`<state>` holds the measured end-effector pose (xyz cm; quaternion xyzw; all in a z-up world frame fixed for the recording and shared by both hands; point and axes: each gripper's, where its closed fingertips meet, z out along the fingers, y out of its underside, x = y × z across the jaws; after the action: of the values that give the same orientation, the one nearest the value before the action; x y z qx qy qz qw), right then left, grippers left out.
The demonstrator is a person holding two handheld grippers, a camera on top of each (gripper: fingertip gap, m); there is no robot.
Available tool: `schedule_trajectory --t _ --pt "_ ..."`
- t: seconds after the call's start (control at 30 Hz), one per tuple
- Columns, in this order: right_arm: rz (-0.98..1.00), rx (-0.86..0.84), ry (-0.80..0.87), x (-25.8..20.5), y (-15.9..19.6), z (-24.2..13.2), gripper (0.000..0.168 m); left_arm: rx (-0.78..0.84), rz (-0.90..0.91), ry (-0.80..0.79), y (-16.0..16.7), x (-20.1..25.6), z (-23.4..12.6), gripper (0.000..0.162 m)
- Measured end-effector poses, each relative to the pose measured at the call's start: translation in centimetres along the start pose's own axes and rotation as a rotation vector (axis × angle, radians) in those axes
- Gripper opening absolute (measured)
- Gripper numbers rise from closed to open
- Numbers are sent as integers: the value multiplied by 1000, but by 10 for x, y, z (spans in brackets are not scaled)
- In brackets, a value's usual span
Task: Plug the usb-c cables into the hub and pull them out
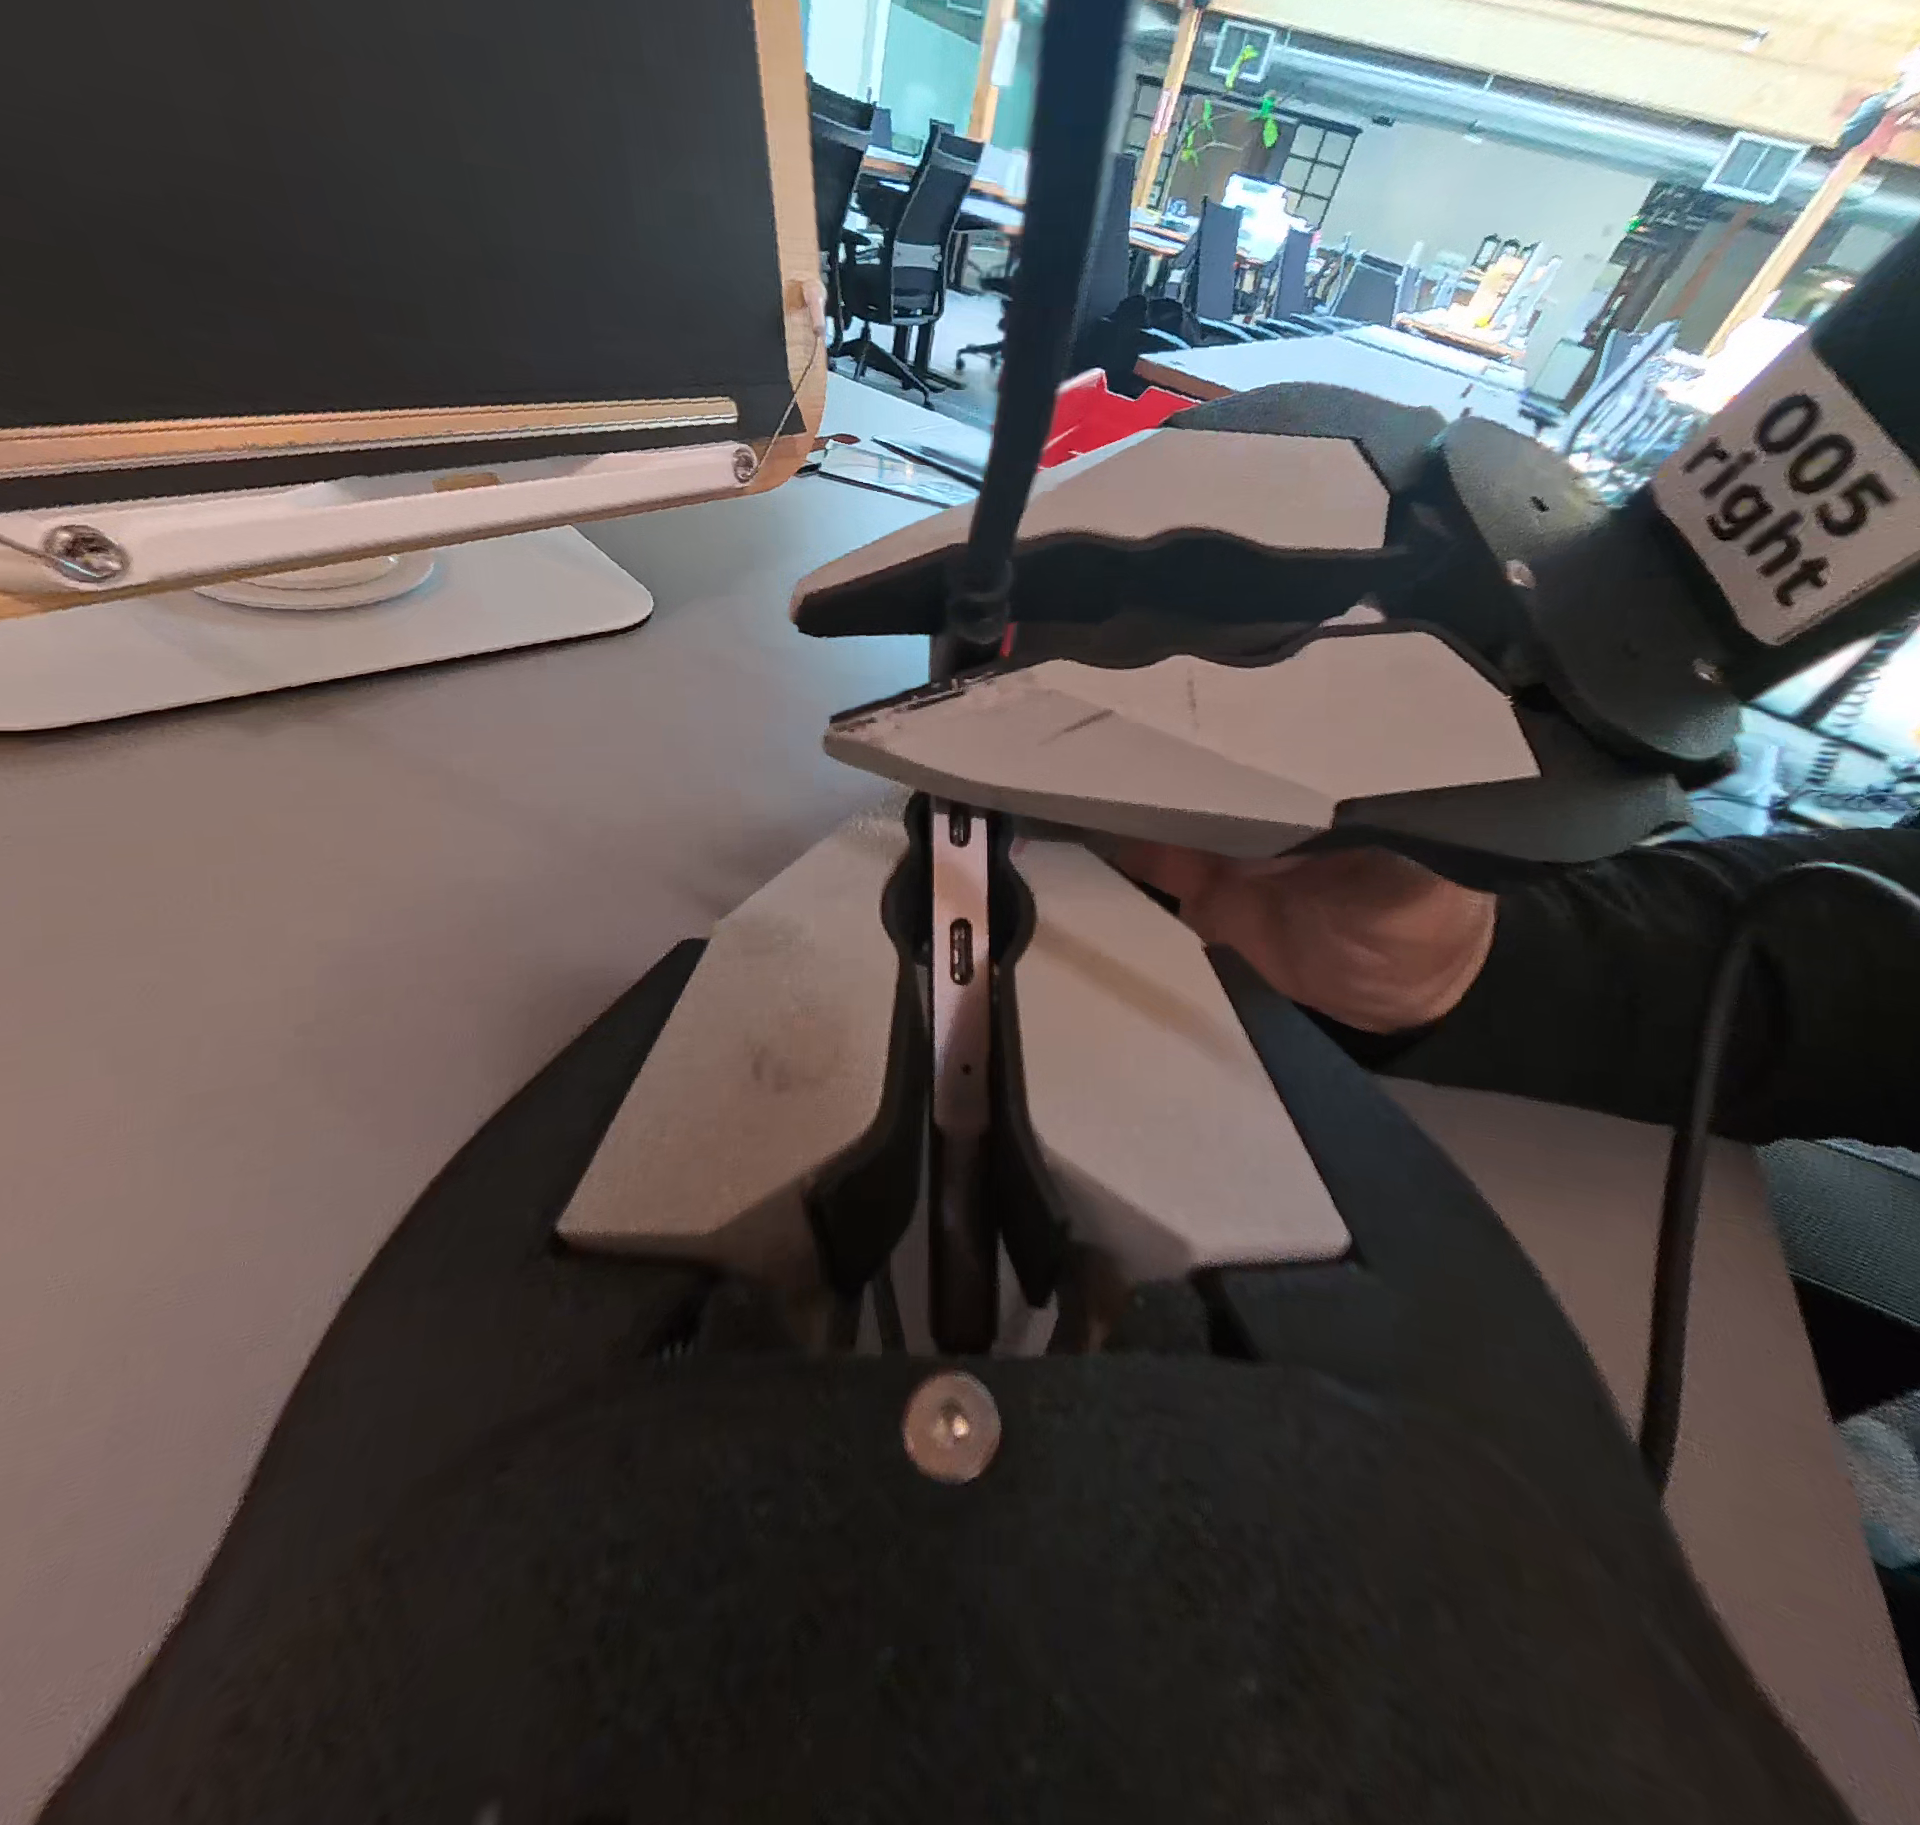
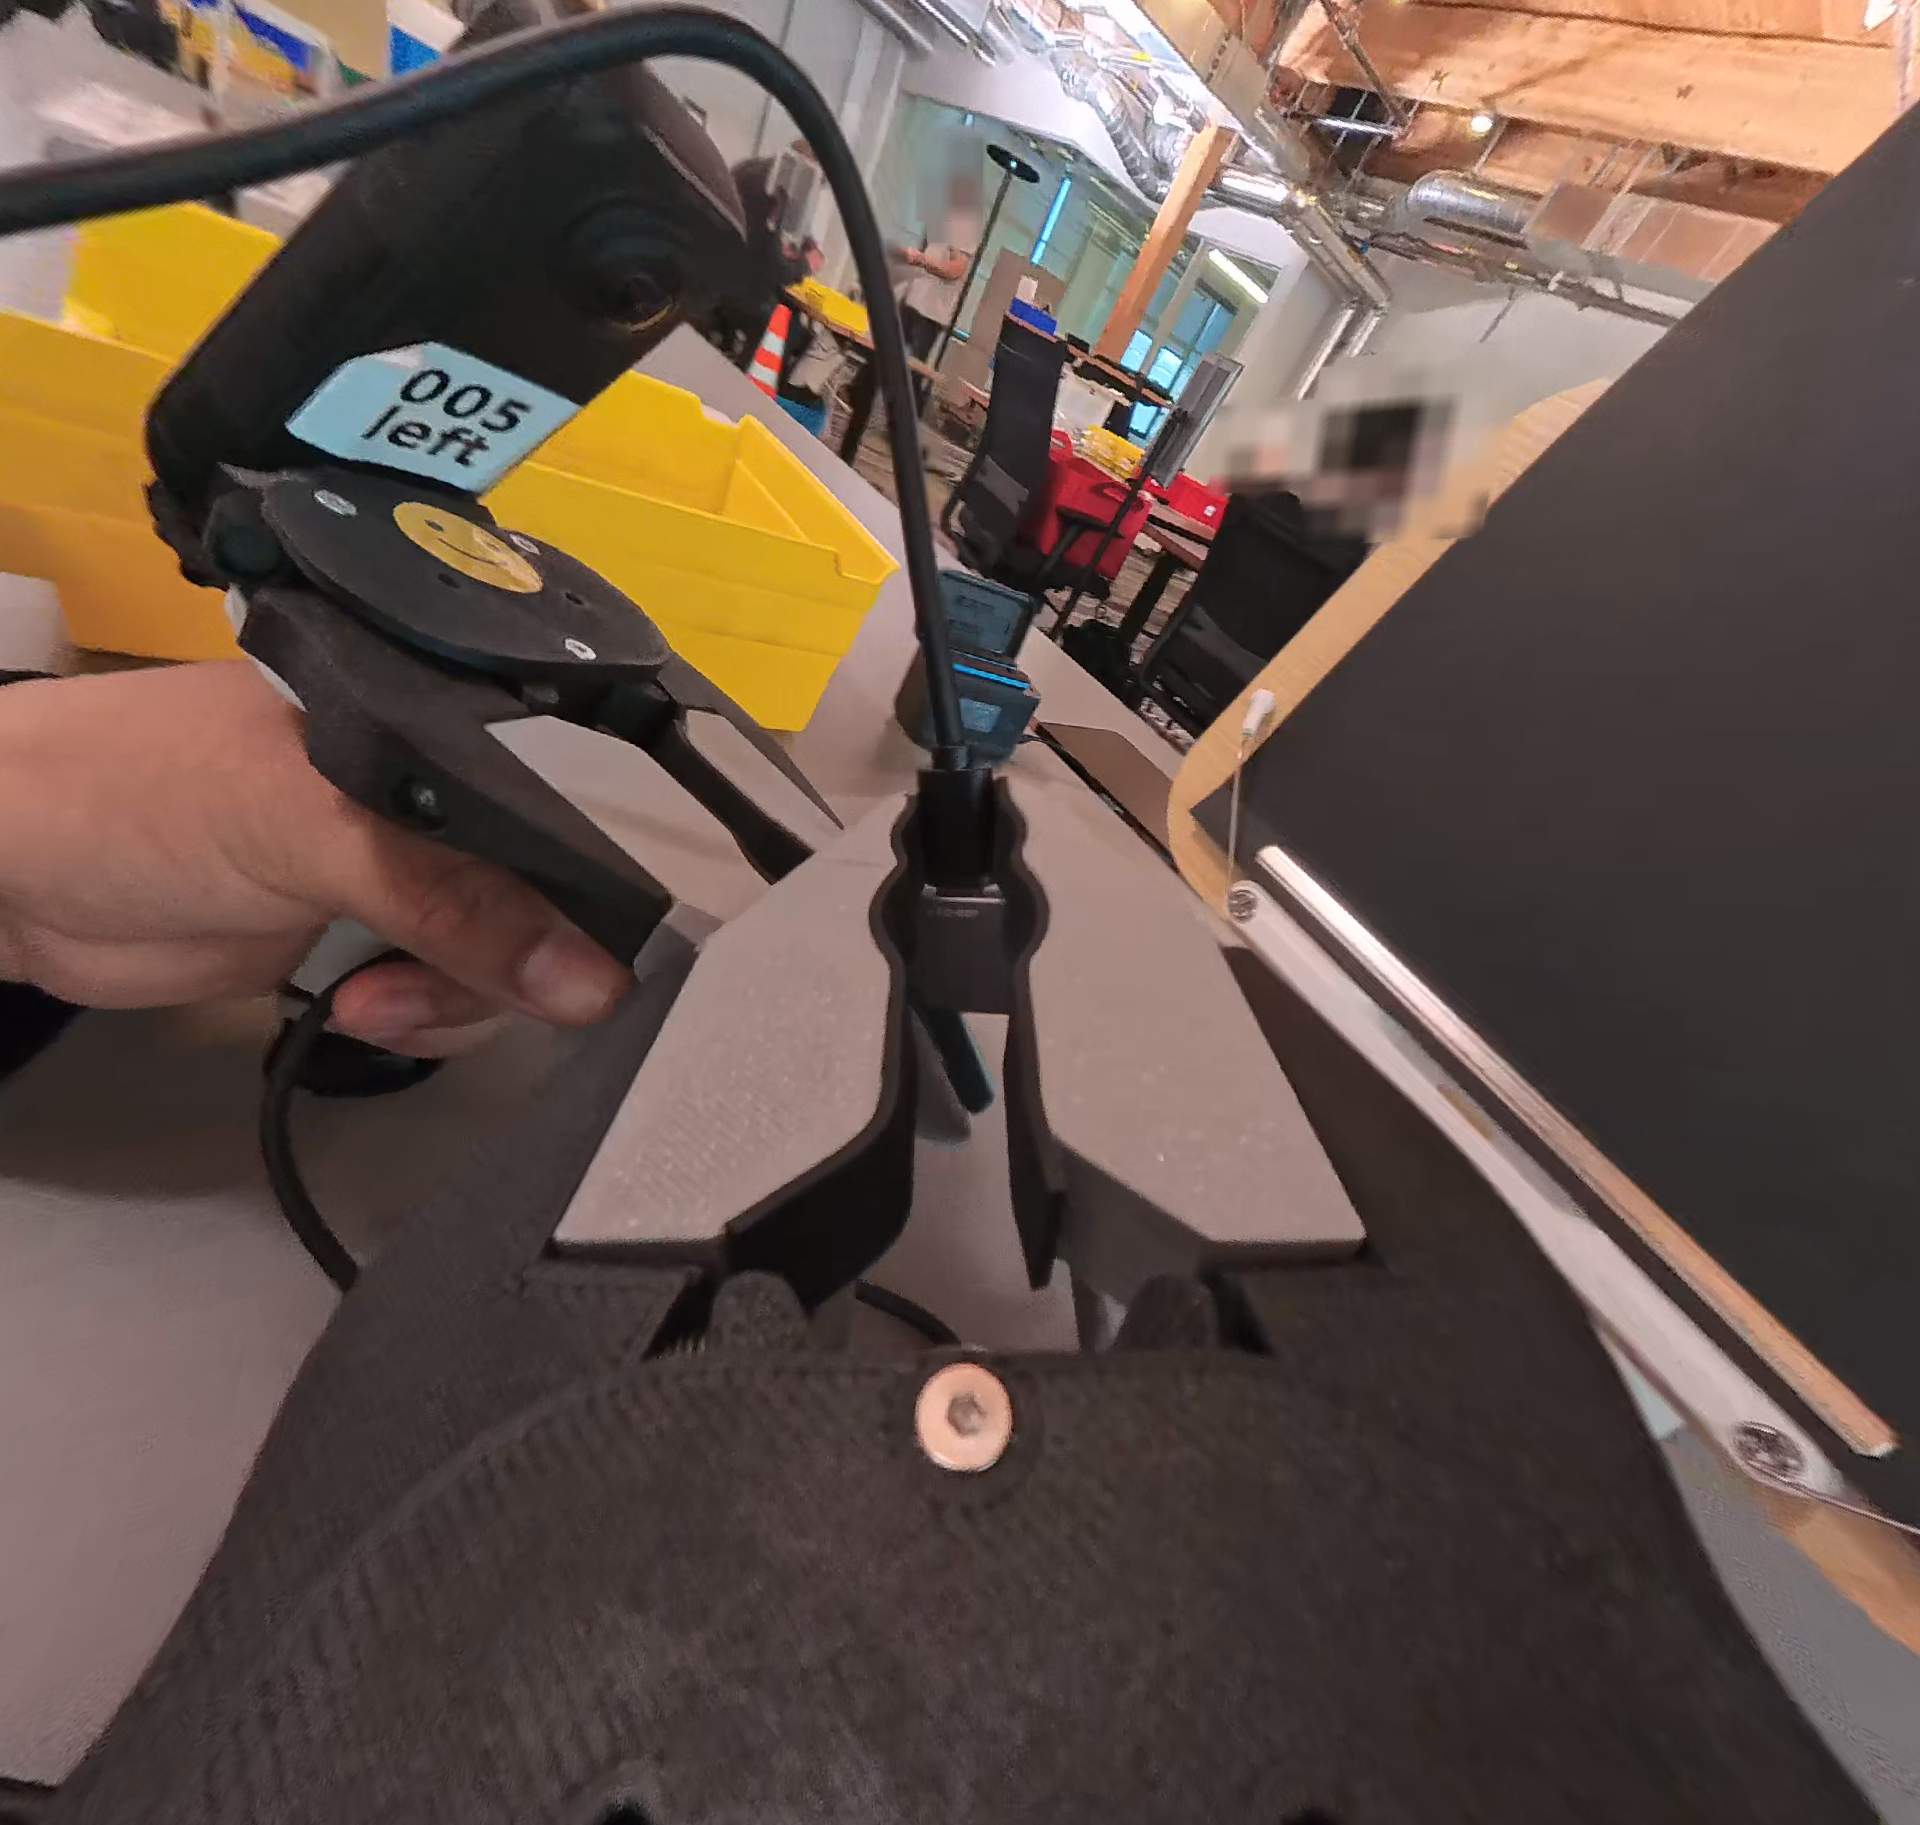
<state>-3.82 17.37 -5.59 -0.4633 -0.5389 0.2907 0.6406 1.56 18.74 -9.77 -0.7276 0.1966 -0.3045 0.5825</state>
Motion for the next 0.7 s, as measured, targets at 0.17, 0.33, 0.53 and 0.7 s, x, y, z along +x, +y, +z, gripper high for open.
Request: schedule_trajectory --t 0.17,0.33,0.53,0.7 --pt "-43 9 -10 -2 -4 -1 8 41 1 49 -3 3 -2 5" --pt "-76 -80 28 4 13 7 9 -2 69 -90 4 -14 4 5" --pt "-60 -149 -71 1 11 0 10 0 40 49 1 2 3 5" --pt "190 -155 -347 -5 7 -23 9 -70 -91 254 9 20 -2 5"
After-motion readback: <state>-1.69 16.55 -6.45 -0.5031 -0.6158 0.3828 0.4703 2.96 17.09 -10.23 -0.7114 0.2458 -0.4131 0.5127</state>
